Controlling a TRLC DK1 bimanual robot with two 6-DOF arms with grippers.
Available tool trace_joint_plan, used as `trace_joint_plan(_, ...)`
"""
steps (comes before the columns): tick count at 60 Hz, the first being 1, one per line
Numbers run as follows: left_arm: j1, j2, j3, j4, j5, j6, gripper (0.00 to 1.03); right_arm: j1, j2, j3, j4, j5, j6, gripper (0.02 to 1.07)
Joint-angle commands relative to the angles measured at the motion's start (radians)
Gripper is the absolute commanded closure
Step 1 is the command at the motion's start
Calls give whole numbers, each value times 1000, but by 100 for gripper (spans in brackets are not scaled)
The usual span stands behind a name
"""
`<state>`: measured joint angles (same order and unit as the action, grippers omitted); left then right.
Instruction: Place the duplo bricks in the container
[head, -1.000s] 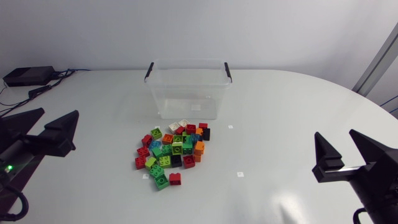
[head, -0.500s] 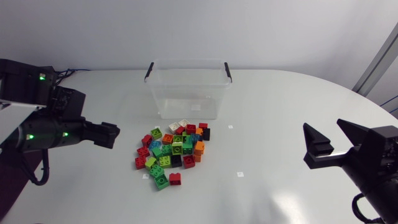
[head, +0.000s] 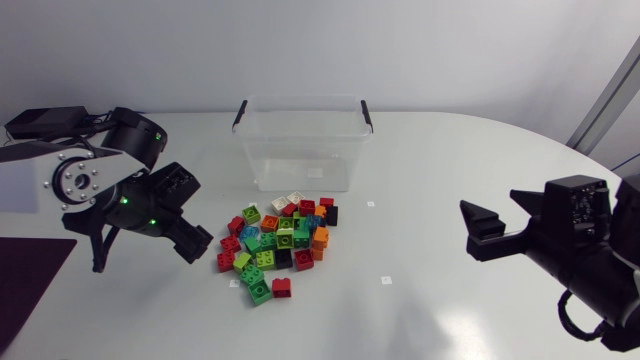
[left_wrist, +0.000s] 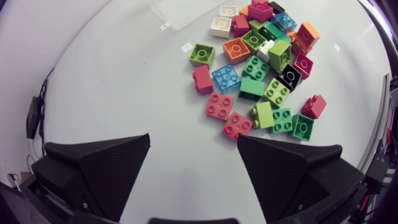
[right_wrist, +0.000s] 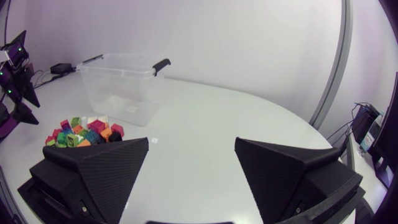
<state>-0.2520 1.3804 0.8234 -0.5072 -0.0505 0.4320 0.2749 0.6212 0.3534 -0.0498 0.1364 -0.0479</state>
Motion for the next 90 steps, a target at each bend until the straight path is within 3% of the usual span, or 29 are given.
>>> trace_joint_plan(1, 0, 31, -32, 33, 26, 91, 6, 18, 51, 64, -59, 9, 25, 7)
trace_joint_plan(9, -4, 32, -87, 75, 66, 177, 6, 49, 140, 157, -199, -11, -4, 7)
trace_joint_plan(18, 28, 72, -132, 101, 207, 290, 6, 78, 196, 199, -255, -52, -124, 7)
trace_joint_plan(25, 69, 108, -158, 127, 262, 378, 6, 78, 276, 263, -374, -133, -170, 7)
trace_joint_plan(34, 132, 189, -165, 182, 354, 461, 7, 75, 356, 286, -367, -182, -176, 7)
trace_joint_plan(45, 137, 266, -182, 285, 409, 501, 10, 87, 407, 294, -358, -196, -207, 7)
trace_joint_plan(57, 154, 305, -168, 311, 521, 556, 14, 121, 446, 297, -358, -239, -222, 7)
trace_joint_plan(62, 158, 336, -150, 314, 541, 562, 22, 139, 466, 295, -351, -239, -224, 7)
trace_joint_plan(75, 181, 361, -139, 312, 598, 597, 59, 195, 537, 318, -321, -238, -224, 7)
trace_joint_plan(90, 186, 351, -122, 237, 614, 622, 71, 261, 626, 360, -288, -235, -216, 9)
